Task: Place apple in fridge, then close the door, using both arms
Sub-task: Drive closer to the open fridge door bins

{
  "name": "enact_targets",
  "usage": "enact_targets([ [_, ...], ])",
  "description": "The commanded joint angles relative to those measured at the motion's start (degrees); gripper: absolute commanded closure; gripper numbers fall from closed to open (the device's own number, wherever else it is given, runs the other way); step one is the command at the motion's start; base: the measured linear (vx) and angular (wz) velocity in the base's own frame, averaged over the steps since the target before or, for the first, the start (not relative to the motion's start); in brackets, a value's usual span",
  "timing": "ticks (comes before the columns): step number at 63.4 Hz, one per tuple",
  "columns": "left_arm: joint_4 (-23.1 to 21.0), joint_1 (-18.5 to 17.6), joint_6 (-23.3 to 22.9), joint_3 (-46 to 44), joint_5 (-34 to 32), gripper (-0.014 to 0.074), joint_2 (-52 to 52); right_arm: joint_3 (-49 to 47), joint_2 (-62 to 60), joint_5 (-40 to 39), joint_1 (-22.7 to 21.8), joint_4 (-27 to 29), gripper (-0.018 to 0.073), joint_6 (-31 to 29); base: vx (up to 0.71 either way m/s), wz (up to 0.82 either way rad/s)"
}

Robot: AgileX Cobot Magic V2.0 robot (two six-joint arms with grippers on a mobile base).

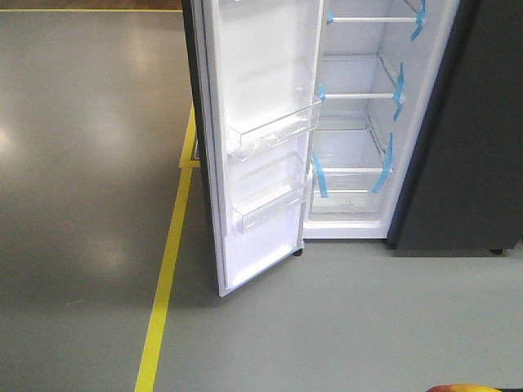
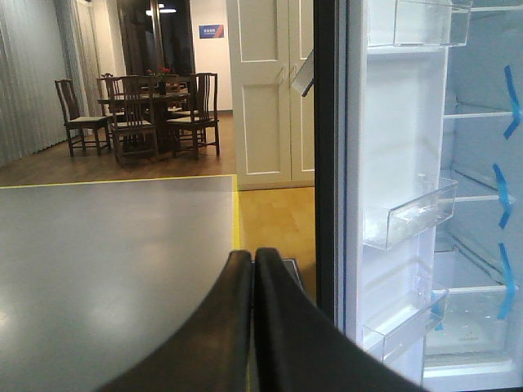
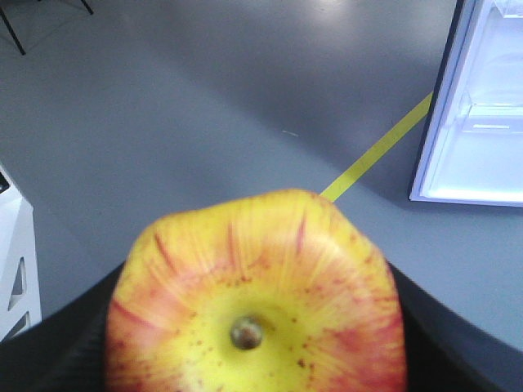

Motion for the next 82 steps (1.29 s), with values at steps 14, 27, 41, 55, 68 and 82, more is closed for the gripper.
enact_targets([
  [14, -0.1, 0.0, -0.2, 1.2, -4.1, 0.0603, -1.0, -1.3, 0.6, -2.5, -0.2, 3.3, 0.0203, -0.5, 0.11, 0.03],
  [27, -0.1, 0.0, -0.2, 1.2, -4.1, 0.0603, -1.0, -1.3, 0.6, -2.5, -0.2, 3.3, 0.0203, -0.5, 0.11, 0.02],
  [41, -0.1, 0.0, -0.2, 1.2, -4.1, 0.0603, -1.0, -1.3, 0.6, -2.5, -0.2, 3.3, 0.0203, -0.5, 0.11, 0.01],
  [55, -0.1, 0.0, -0.2, 1.2, -4.1, 0.0603, -1.0, -1.3, 0.6, -2.5, -0.2, 3.3, 0.0203, -0.5, 0.11, -0.01],
  [68, -0.1, 0.0, -0.2, 1.2, -4.1, 0.0603, -1.0, -1.3, 0.6, -2.5, -0.2, 3.3, 0.0203, -0.5, 0.11, -0.02],
  [82, -0.1, 0.0, -0.2, 1.2, -4.1, 0.0603, -1.0, -1.3, 0.6, -2.5, -0.2, 3.3, 0.0203, -0.5, 0.11, -0.02],
])
